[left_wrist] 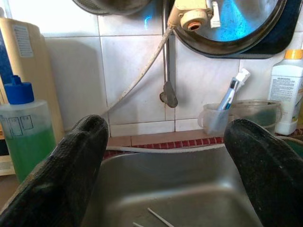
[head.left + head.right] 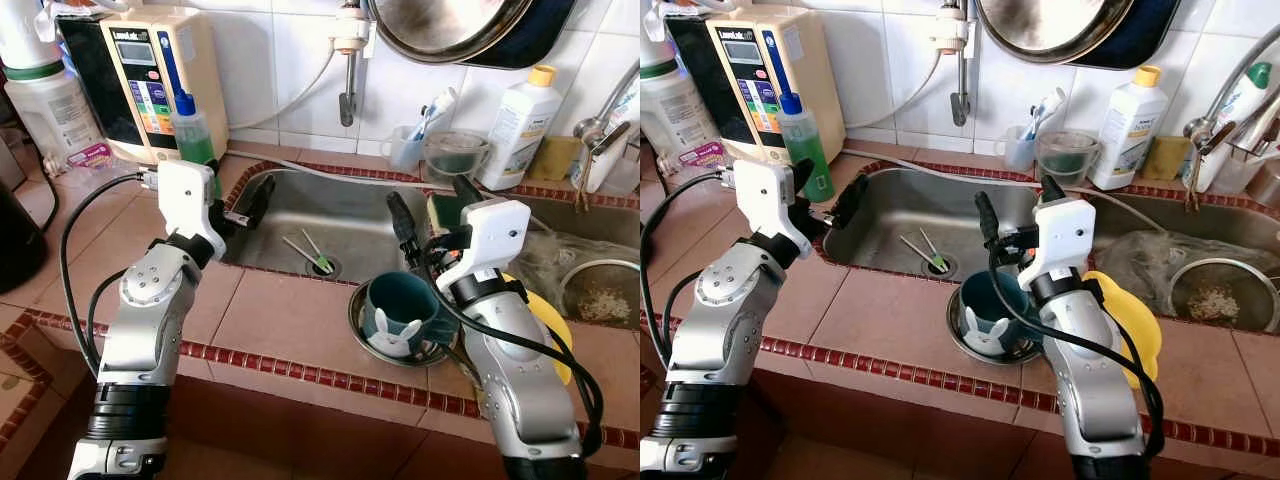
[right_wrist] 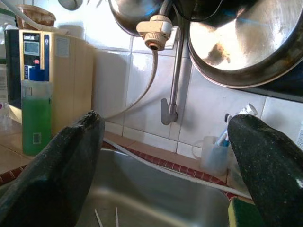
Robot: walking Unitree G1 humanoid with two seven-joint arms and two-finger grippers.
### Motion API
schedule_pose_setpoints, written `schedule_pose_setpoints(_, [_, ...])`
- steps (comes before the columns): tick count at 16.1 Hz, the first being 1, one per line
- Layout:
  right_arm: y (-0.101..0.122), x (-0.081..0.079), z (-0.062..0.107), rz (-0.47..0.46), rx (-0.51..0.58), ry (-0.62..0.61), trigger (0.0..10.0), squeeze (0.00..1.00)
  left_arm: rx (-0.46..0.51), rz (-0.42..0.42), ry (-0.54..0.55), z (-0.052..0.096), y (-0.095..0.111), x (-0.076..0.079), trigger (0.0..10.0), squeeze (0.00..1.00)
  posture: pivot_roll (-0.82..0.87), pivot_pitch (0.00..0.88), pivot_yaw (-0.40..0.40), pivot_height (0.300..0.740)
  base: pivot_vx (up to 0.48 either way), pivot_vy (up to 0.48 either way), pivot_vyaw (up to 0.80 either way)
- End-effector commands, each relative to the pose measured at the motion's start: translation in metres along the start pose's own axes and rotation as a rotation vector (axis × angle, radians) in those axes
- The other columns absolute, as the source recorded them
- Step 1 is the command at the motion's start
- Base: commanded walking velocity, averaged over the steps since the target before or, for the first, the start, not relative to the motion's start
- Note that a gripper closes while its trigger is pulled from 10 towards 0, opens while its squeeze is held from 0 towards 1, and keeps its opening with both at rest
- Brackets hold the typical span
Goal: Kitchen organization
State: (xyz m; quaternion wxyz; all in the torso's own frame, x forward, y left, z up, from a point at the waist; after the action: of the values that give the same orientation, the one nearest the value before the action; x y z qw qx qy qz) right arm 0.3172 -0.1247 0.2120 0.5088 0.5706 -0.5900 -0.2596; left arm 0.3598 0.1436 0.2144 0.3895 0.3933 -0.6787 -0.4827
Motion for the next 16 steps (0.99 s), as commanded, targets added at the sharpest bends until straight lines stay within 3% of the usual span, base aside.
schedule_pose_setpoints(1, [0.001,0.0,-0.003,0.008,0.013,-0.001,10.0,0.0,0.008,-0.004,0.001,0.002,0.004,0.002,10.0,0.0,-0.15,0.0,0.016,0.74,0.0,-0.259,0.0])
schedule_pose_setpoints(8, [-0.001,0.0,-0.004,0.013,0.039,0.01,10.0,0.0,-0.003,0.007,0.013,0.003,0.005,0.004,10.0,0.0,-0.15,0.0,0.008,0.74,0.0,-0.458,0.0])
schedule_pose_setpoints(13, [0.009,0.001,-0.006,-0.044,0.096,0.0,10.0,0.0,-0.002,0.009,0.021,0.003,0.006,0.004,10.0,0.0,-0.15,0.0,0.002,0.74,0.0,-0.436,0.0])
schedule_pose_setpoints(16, [0.009,0.002,-0.006,-0.051,0.101,0.001,10.0,0.0,-0.002,0.035,0.019,0.003,0.005,0.005,10.0,0.0,-0.15,0.0,0.002,0.74,0.0,-0.121,0.0])
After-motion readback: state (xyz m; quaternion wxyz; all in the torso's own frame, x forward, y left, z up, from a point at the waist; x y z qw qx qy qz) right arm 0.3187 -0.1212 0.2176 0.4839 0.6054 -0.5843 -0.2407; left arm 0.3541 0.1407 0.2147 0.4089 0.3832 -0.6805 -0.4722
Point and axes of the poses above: a point about 5 cm out from each wrist's last joint towards the gripper, its own z axis pointing back from the gripper into the wrist, its own y axis along the axis of the wrist's last joint, x = y × z, the point moved 3 cm from there along -z, pointing out of the wrist towards the gripper, and after that the axes turned 12 degrees about z, right-handed, at the moved point
